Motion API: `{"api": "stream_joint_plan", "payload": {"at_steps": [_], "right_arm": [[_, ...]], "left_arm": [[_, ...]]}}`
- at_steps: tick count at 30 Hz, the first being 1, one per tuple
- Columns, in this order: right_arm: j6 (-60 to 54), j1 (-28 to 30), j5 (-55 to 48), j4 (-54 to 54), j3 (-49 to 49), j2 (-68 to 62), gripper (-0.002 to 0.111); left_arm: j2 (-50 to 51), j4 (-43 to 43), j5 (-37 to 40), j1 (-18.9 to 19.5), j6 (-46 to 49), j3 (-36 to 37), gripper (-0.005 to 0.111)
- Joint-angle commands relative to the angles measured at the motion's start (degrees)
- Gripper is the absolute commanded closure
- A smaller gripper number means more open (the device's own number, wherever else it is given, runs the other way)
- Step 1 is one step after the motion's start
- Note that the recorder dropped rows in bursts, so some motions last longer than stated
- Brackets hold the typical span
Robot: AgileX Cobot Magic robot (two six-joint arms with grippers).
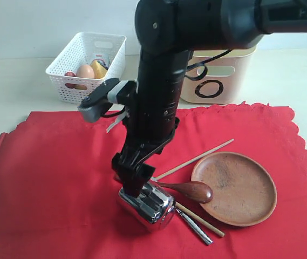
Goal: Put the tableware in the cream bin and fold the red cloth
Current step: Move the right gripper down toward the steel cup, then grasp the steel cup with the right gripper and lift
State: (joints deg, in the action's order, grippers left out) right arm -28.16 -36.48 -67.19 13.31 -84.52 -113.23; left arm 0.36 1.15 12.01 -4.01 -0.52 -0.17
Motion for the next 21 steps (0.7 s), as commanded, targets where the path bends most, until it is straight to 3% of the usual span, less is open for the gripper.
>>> {"api": "stream_joint_plan", "payload": {"at_steps": [1, 21], "right_arm": [[1.2, -2.2, 1.1, -1.2, 0.1, -2.7, 0.009], [-1.3, -2.8, 2.3, 0.3, 0.1, -9.6, 0.006]], "left_arm": [[-0.4, 0.1, -0.1, 0.0, 0.2, 0.2, 0.107], [-0.4, 0.1, -0.1, 0.0, 0.2, 0.2, 0.107]]}}
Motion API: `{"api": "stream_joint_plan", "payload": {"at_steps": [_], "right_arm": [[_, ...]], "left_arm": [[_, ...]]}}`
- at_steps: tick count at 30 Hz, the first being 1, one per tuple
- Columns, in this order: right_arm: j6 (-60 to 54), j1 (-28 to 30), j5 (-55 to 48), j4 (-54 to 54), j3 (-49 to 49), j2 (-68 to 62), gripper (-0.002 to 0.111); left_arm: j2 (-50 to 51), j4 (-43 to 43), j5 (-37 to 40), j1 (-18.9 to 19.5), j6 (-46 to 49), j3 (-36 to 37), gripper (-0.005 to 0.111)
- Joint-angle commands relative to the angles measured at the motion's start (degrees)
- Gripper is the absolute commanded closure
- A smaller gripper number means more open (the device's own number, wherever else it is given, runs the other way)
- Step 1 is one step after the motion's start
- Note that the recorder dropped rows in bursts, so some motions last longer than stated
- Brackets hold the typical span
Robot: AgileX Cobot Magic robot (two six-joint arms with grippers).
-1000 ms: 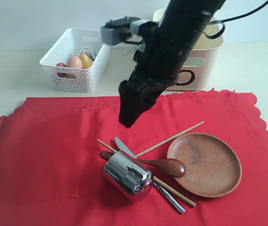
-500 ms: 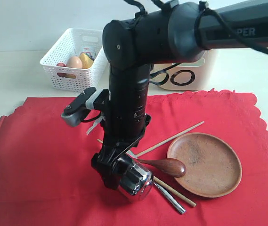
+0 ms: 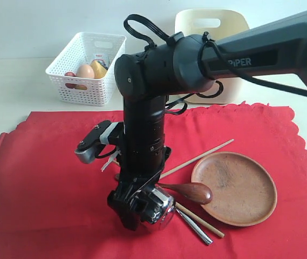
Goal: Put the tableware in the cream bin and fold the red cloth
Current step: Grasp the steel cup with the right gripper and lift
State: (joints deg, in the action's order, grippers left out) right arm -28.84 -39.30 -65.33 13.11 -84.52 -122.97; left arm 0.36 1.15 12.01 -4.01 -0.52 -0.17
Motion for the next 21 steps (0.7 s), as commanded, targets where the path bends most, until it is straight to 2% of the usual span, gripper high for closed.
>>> {"api": "stream_joint_plan", "payload": {"at_steps": [1, 5, 14, 21], "right_arm": [[-0.6, 0.0, 0.5, 0.5, 0.1, 0.1, 0.006], [-0.6, 0.0, 0.5, 0.5, 0.1, 0.1, 0.013], [-0.6, 0.0, 0.4, 0.5, 0.1, 0.1, 0.061], [1.1, 0.0, -0.2, 0.5, 0.1, 0.4, 0.084]], "left_arm": [[-0.4, 0.1, -0.1, 0.0, 0.2, 0.2, 0.107], [-0.4, 0.1, -0.1, 0.0, 0.2, 0.2, 0.107], [-0.4, 0.1, -0.1, 0.0, 0.2, 0.2, 0.107], [-0.4, 0.1, -0.1, 0.0, 0.2, 0.2, 0.107]]}}
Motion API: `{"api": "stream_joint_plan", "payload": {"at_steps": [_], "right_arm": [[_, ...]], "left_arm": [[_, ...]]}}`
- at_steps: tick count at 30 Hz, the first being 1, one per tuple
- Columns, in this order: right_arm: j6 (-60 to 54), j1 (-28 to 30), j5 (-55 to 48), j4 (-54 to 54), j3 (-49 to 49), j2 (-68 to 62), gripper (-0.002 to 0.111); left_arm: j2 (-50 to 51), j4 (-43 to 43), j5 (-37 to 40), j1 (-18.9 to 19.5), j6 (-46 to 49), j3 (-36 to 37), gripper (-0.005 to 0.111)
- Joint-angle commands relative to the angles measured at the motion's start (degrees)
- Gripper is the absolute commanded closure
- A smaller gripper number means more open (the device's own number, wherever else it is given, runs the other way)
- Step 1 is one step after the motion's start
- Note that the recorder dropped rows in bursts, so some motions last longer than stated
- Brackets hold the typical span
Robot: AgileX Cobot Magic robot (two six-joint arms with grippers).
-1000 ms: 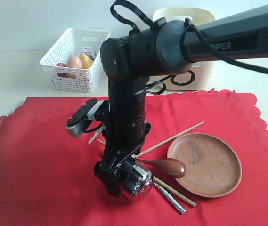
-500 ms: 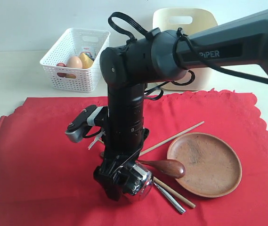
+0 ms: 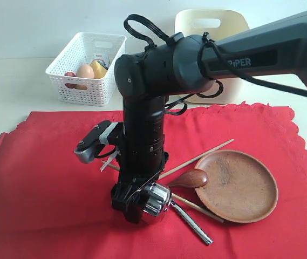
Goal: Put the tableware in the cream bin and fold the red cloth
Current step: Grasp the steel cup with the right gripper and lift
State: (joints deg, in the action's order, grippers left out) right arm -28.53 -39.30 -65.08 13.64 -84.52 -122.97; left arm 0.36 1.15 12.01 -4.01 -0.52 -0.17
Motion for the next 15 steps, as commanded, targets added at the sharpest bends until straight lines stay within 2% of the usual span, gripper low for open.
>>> {"api": "stream_joint_plan", "payload": {"at_steps": [1, 15], "right_arm": [[1.4, 0.0, -1.0, -0.1, 0.1, 1.0, 0.087], [1.6, 0.0, 1.1, -1.8, 0.1, 7.4, 0.088]], "left_arm": [[-0.4, 0.1, -0.1, 0.0, 0.2, 0.2, 0.107], [-0.4, 0.1, -0.1, 0.0, 0.2, 0.2, 0.107]]}}
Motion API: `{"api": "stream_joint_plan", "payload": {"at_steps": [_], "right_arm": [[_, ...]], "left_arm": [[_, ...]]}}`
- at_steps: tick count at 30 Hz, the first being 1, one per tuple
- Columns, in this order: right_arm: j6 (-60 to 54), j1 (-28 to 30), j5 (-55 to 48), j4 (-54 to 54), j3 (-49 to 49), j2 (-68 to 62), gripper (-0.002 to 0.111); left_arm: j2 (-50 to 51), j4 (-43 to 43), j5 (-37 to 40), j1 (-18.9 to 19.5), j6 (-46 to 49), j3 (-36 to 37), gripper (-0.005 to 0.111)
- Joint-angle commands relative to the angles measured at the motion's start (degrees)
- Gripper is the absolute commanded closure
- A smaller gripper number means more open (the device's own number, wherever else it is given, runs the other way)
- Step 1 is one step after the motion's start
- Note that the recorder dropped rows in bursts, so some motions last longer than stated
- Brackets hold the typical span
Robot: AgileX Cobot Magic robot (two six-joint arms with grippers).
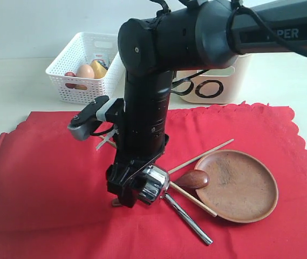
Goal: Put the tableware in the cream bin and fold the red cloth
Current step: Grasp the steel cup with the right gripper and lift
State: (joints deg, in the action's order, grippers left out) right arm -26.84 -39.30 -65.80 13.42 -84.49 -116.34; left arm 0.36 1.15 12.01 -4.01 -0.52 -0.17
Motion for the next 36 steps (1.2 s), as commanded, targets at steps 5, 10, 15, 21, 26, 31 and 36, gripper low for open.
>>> {"api": "stream_joint_plan", "payload": {"at_steps": [5, 10, 15, 21, 26, 31, 36], "right_arm": [[-0.1, 0.0, 6.2, -4.0, 0.1, 0.0, 0.088], [3.8, 0.0, 13.1, -4.2, 0.1, -2.0, 0.087], [13.5, 0.0, 17.8, -5.6, 0.1, -5.3, 0.072], [13.5, 0.0, 19.2, -5.5, 0.1, -6.9, 0.047], [13.5, 0.0, 19.2, -5.5, 0.1, -5.7, 0.037], [13.4, 0.0, 19.5, -5.9, 0.1, -3.6, 0.033], [11.8, 0.0, 19.6, -5.9, 0.1, -2.6, 0.034]], "left_arm": [[-0.4, 0.1, -0.1, 0.0, 0.2, 0.2, 0.107], [-0.4, 0.1, -0.1, 0.0, 0.2, 0.2, 0.107], [-0.4, 0.1, -0.1, 0.0, 0.2, 0.2, 0.107], [-0.4, 0.1, -0.1, 0.0, 0.2, 0.2, 0.107], [-0.4, 0.1, -0.1, 0.0, 0.2, 0.2, 0.107], [-0.4, 0.1, -0.1, 0.0, 0.2, 0.2, 0.107], [-0.4, 0.1, -0.1, 0.0, 0.2, 0.2, 0.107]]}}
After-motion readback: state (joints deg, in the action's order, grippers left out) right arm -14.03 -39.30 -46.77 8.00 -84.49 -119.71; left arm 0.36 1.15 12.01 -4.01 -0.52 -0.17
